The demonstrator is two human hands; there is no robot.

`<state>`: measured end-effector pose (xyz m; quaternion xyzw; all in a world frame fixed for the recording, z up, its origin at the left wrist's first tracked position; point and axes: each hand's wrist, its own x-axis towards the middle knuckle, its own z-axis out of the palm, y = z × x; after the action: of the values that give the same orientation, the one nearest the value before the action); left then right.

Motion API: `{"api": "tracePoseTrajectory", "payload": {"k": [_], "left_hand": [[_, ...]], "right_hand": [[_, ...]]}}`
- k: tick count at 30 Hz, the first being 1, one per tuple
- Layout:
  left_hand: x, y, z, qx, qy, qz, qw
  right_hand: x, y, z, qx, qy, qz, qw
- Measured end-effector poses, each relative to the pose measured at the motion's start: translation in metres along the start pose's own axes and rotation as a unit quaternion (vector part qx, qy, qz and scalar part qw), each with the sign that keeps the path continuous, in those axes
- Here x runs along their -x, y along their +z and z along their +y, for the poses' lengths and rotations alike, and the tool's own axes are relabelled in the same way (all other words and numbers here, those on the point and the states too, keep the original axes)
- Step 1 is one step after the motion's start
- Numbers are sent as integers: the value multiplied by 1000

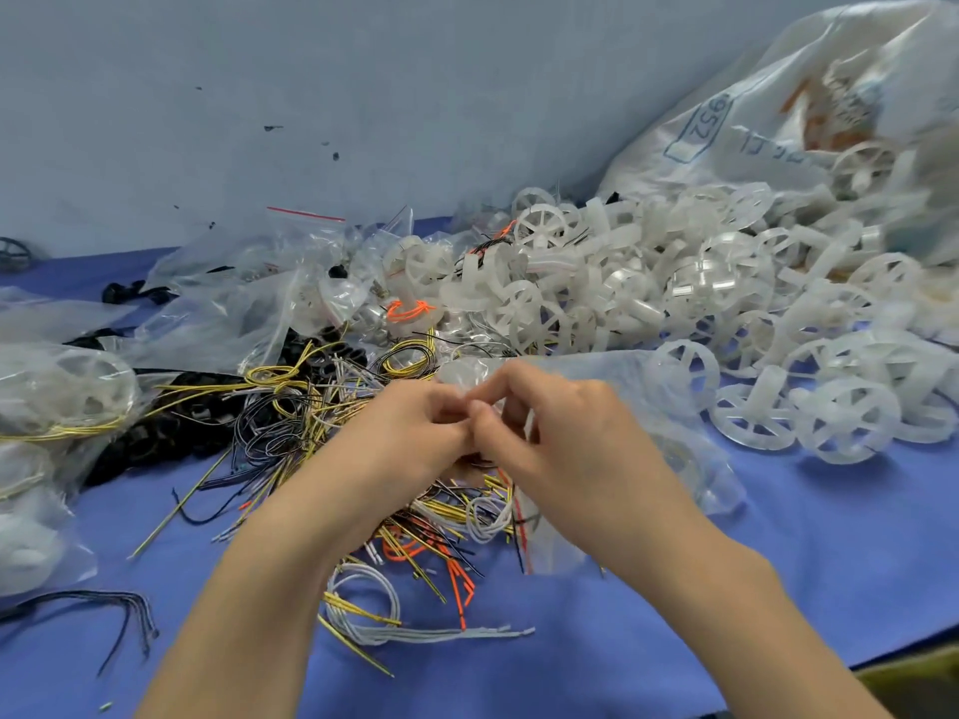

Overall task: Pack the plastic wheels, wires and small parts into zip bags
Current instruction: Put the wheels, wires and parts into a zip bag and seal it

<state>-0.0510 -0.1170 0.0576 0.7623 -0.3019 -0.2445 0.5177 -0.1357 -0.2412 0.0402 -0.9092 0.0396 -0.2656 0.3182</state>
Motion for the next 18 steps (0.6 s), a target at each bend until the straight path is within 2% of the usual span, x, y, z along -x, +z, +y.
{"api": "tracePoseTrajectory", "payload": {"k": [4, 7, 11, 13, 16, 18], "left_hand": [[-8, 13, -4, 148, -38, -85, 985], [-11, 12, -5, 298, -47, -135, 944], [-13, -4, -9, 400, -47, -160, 901], [-11, -13, -10, 413, -68, -147, 896], [-3, -16, -8, 323, -90, -101, 937], [3, -16, -5, 259, -73, -111, 957]], "right_hand": [[2, 0, -4, 33, -16, -10, 999], [1, -5, -1, 7, -13, 6, 1000], [0, -11, 1, -14, -15, 26, 999], [-1, -11, 1, -6, -6, 51, 999], [-2, -15, 0, 10, 9, 121, 993], [-3, -18, -2, 6, 12, 122, 992]]}}
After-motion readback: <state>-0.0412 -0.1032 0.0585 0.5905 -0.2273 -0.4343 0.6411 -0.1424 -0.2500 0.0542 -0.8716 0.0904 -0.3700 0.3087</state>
